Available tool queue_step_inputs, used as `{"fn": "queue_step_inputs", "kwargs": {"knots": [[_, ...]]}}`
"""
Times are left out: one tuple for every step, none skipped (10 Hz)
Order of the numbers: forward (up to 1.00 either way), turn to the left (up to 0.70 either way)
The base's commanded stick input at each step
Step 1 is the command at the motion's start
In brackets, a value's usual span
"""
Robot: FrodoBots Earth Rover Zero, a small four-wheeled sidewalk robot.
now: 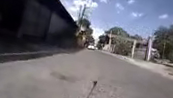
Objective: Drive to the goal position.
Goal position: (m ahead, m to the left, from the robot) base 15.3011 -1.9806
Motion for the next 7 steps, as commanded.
{"fn": "queue_step_inputs", "kwargs": {"knots": [[1.0,-0.36],[1.0,-0.19],[1.0,-0.04],[1.0,0.0],[1.0,0.0],[1.0,0.0],[1.0,0.0]]}}
